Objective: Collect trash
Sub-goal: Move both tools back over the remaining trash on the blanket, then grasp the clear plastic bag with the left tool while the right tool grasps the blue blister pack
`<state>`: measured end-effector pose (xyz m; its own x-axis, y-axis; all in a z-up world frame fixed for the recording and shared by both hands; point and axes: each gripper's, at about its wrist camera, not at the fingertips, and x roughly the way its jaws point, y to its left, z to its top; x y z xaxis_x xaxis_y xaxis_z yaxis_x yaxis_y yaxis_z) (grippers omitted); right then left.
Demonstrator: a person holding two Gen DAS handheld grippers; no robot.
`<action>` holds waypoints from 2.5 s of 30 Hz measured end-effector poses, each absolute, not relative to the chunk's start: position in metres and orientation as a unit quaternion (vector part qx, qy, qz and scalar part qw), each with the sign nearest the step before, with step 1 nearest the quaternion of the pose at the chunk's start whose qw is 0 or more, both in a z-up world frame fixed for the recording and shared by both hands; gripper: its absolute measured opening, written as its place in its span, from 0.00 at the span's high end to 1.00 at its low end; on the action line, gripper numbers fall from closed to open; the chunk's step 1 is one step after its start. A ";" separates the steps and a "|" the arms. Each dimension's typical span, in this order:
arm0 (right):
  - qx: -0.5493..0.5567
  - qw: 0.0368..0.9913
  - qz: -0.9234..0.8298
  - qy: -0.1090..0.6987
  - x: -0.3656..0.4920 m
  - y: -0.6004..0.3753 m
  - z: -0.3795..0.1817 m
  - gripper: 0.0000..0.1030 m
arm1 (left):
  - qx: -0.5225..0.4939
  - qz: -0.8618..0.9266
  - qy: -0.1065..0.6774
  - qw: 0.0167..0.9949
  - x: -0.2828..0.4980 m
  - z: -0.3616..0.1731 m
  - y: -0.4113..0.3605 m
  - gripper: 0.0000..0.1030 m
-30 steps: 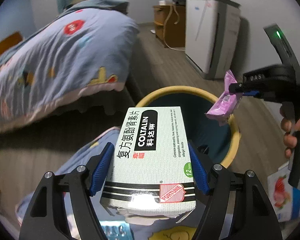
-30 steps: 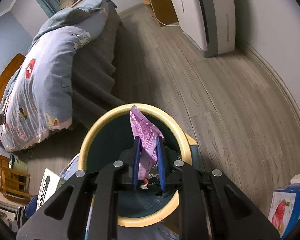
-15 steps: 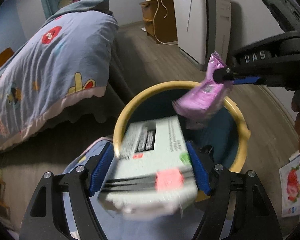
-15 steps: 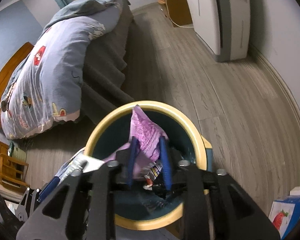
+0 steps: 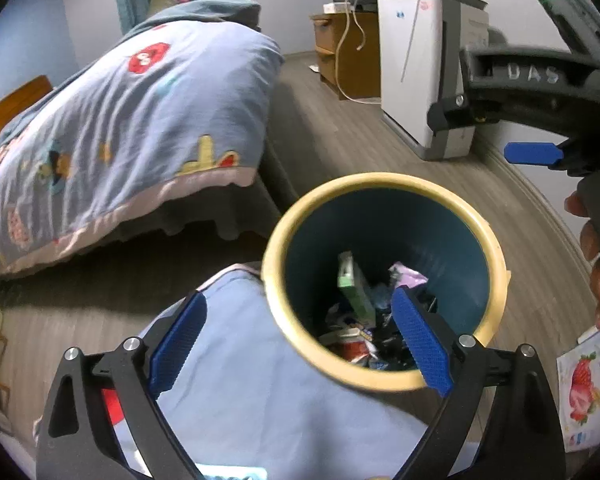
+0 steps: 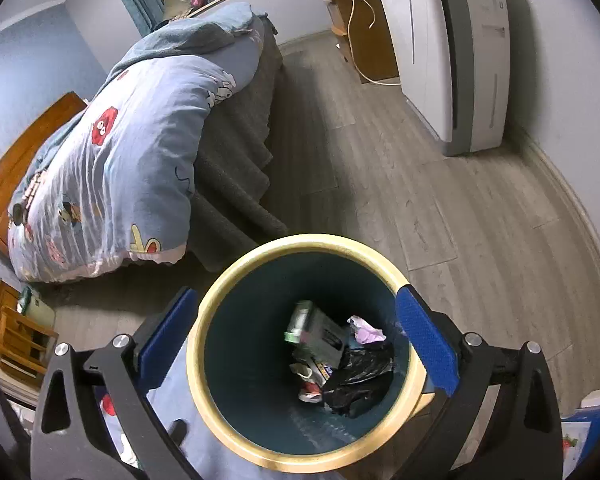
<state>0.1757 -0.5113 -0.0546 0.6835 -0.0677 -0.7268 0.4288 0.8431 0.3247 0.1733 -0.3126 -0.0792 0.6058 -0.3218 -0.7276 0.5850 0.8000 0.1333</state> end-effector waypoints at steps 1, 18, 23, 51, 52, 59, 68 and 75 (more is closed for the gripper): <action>0.236 0.886 -0.142 0.373 0.176 -0.508 -0.053 0.06 | 0.179 -0.256 0.361 0.879 0.171 -0.076 -0.306 0.09; 0.109 0.930 -0.051 0.349 0.135 -0.377 0.006 0.06 | 0.098 -0.151 0.354 0.918 0.110 -0.003 -0.111 0.07; 0.092 0.930 -0.034 0.355 0.121 -0.340 0.011 0.06 | 0.073 -0.107 0.365 0.922 0.092 -0.004 -0.056 0.06; 0.173 0.829 -0.070 0.528 0.096 -0.244 -0.108 0.06 | 0.094 -0.049 0.492 0.864 0.120 -0.107 0.024 0.06; 0.170 0.829 -0.076 0.528 0.097 -0.246 -0.110 0.06 | 0.095 -0.049 0.499 0.860 0.124 -0.115 0.022 0.06; 0.186 0.822 -0.086 0.531 0.110 -0.256 -0.117 0.06 | 0.080 -0.061 0.532 0.841 0.137 -0.142 0.008 0.06; 0.207 0.820 -0.073 0.529 0.119 -0.259 -0.119 0.06 | 0.081 -0.079 0.568 0.816 0.141 -0.158 -0.006 0.51; 0.211 0.821 -0.075 0.525 0.123 -0.266 -0.122 0.06 | 0.089 -0.101 0.540 0.831 0.133 -0.133 -0.011 0.72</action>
